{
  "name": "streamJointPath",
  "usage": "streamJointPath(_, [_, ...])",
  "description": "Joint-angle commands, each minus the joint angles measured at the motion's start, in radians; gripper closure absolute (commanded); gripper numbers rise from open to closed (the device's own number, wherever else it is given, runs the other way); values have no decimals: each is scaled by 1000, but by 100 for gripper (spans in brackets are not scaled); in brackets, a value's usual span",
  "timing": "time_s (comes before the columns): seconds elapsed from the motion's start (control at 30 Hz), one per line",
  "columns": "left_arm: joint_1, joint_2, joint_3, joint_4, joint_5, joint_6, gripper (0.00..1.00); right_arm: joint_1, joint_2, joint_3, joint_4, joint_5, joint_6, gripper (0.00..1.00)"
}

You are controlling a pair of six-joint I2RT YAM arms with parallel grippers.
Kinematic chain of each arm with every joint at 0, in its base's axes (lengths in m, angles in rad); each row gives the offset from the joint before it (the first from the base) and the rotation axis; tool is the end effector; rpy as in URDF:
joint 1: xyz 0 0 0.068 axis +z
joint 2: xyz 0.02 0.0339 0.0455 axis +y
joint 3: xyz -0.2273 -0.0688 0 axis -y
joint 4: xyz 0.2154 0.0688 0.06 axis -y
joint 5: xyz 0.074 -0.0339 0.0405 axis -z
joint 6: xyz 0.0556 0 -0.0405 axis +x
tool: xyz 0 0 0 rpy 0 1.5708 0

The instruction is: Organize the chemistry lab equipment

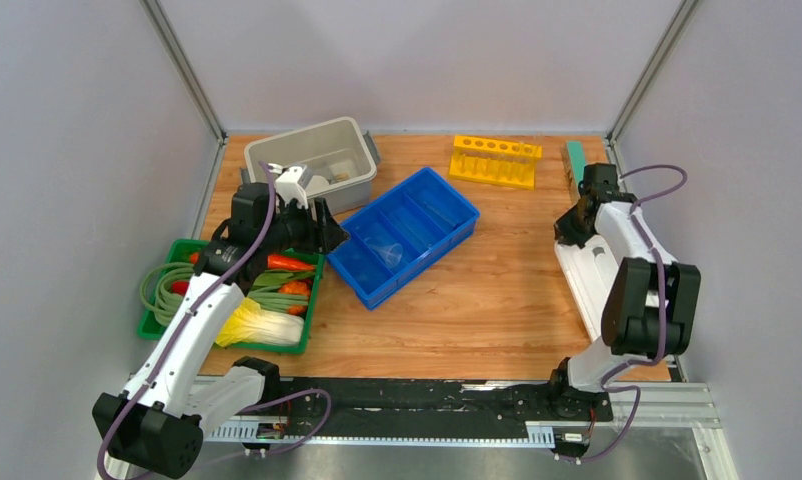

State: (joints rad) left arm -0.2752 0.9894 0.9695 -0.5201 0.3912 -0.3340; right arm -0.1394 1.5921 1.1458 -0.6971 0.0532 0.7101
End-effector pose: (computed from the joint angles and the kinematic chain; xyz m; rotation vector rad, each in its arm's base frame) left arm 0.2053 -0.0800 0.2947 0.1779 2.1548 -0.7712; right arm 0.2954 -0.0444 0.1840 1.1332 2.4674 0.0965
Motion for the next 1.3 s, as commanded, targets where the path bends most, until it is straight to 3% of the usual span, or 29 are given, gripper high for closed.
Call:
streamJointPath(0.0, [-2, -2, 23, 34, 23, 0, 36, 37, -164, -47, 82, -177, -139, 100])
streamJointPath(0.3, [-2, 48, 54, 86, 130, -83, 35, 167, -412, -121, 70, -145, -222, 100])
streamJointPath(0.83, [-18, 209, 241, 100, 232, -160, 30, 481, -624, -77, 8, -21, -209, 100])
streamJointPath(1.0, [-100, 278, 297, 126, 235, -194, 27, 572, -702, -155, 63, -22, -201, 100])
streamJointPath(1.13, [-179, 356, 353, 163, 224, -235, 26, 601, -765, -244, 154, -159, -186, 100])
streamJointPath(1.27, [-263, 460, 443, 171, 232, -267, 27, 653, -810, -293, 180, -162, -181, 100])
